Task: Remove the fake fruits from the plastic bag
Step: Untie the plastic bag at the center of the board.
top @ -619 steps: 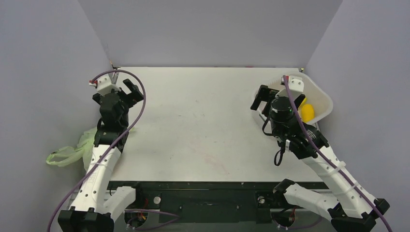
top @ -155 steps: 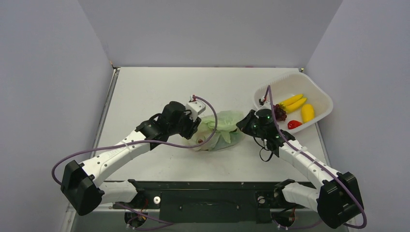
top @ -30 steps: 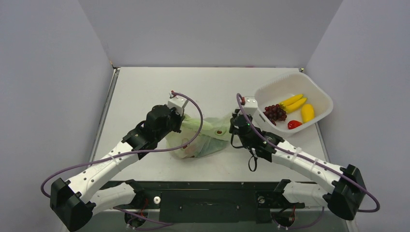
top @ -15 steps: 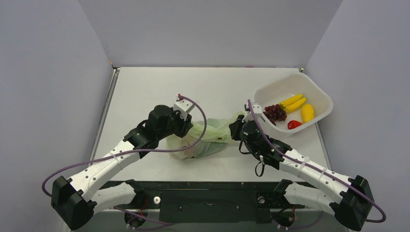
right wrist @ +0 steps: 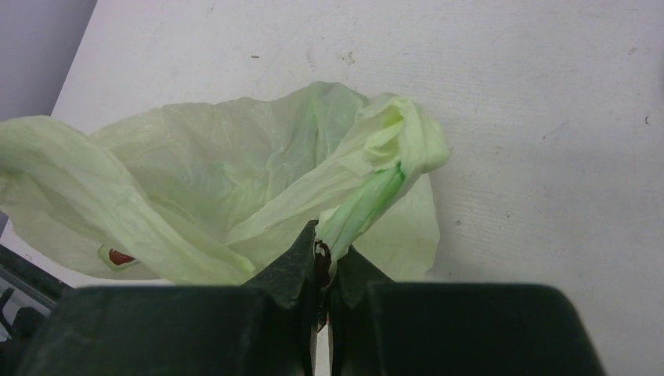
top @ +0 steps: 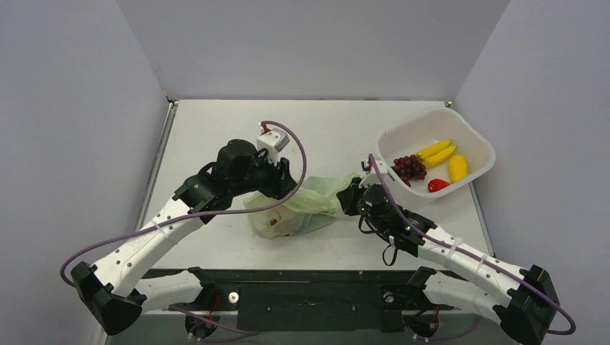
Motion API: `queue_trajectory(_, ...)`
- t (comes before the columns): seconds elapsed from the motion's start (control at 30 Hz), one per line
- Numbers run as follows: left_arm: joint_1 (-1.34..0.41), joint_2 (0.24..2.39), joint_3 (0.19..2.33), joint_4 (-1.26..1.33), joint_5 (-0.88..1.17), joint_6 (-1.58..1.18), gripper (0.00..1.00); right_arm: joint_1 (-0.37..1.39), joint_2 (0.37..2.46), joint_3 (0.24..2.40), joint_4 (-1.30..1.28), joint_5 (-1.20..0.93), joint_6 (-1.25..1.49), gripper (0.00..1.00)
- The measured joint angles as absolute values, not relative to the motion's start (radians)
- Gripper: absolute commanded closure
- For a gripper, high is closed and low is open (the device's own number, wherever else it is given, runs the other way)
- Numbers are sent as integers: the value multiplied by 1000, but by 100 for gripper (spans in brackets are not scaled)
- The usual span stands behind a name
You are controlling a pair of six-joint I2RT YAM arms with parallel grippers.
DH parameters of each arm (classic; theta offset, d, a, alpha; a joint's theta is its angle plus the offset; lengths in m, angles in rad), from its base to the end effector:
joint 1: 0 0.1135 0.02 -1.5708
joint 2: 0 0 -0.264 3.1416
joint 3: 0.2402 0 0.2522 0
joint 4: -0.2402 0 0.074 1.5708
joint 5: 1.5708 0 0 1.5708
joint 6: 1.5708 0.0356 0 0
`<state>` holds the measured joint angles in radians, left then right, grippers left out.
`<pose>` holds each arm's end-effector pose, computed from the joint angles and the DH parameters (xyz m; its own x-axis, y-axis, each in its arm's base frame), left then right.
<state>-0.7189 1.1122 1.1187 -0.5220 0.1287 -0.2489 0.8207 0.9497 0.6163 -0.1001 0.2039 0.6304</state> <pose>0.1797 -0.1633 0.3579 -0.5411 0.1489 -0.8277 0.6231 0.7320 -0.2756 0.1527 0.1533 0.2590 -0.5798 0.2245 -0.7832 -0.3088 0.8290 0.4662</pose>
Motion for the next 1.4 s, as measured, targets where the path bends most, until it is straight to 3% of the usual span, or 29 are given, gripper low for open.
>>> queue_trajectory(0.2,-861,1188,1275,-585,91,-198,54,794,926,602,-95,139,627,100)
queue_trajectory(0.6,-1045,1543,1451,-739,-111,85,54,739,822,551,-84,43,661,100)
queue_trajectory(0.73,-1085,1618,1470,-751,-159,103,65,732,790,537,-92,38,673,100)
queue_trajectory(0.83,-1085,1640,1474,-749,-190,114,99,725,775,525,-97,38,675,100)
queue_trajectory(1.17,-1084,1562,1367,-679,-278,80,100,719,764,511,-109,41,686,100)
queue_trajectory(1.4,-1084,1265,1248,-605,-433,-112,100,695,838,533,-124,49,687,100)
